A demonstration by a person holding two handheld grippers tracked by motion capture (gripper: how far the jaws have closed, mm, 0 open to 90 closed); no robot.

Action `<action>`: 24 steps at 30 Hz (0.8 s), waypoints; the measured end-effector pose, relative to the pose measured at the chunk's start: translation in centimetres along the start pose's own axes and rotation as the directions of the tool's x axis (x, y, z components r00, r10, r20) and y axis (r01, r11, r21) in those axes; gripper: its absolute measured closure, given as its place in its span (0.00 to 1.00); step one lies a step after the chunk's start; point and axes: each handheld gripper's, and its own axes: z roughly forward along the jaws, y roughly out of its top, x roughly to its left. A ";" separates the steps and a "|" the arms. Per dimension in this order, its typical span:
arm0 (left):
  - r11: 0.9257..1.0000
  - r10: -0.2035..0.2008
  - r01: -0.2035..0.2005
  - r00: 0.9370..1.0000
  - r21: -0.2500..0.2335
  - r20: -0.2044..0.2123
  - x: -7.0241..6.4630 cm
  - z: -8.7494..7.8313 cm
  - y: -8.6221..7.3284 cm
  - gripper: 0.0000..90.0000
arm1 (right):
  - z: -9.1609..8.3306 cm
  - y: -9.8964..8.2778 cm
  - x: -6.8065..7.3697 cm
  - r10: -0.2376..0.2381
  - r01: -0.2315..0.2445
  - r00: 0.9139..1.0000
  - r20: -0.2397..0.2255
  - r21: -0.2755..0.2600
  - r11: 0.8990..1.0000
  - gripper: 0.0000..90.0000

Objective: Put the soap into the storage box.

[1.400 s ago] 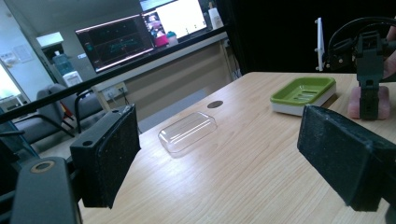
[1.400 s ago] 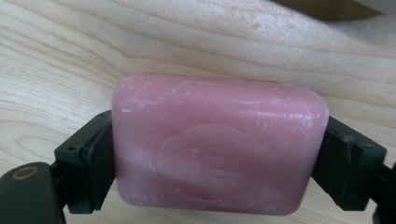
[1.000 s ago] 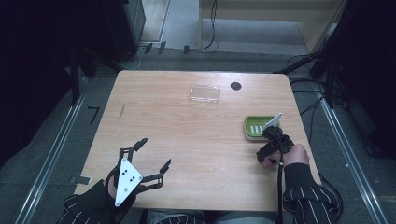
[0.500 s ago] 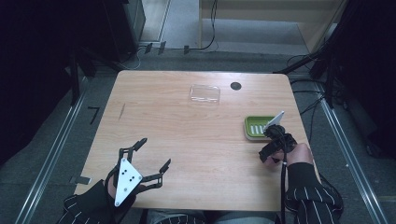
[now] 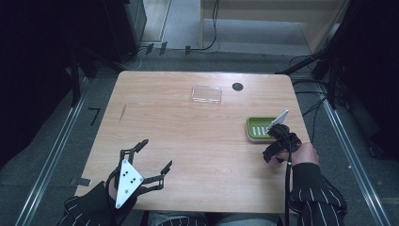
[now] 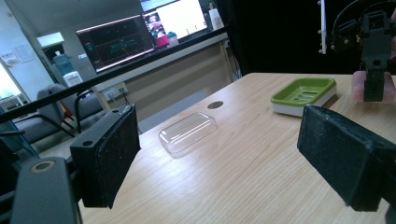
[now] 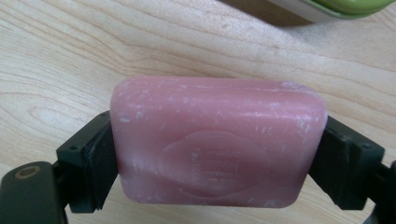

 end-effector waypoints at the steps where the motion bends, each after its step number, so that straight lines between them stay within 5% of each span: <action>1: 1.000 0.000 0.000 1.000 -0.001 0.000 0.0 0.0 0.0 0.15 | -0.1 0.0 0.0 0.001 -0.001 1.000 0.002 0.002 1.000 0.15; 24: 1.000 0.003 -0.003 1.000 0.003 0.000 0.0 0.0 0.0 0.15 | -1.6 0.5 -0.6 -0.011 0.011 1.000 0.019 -0.015 1.000 0.15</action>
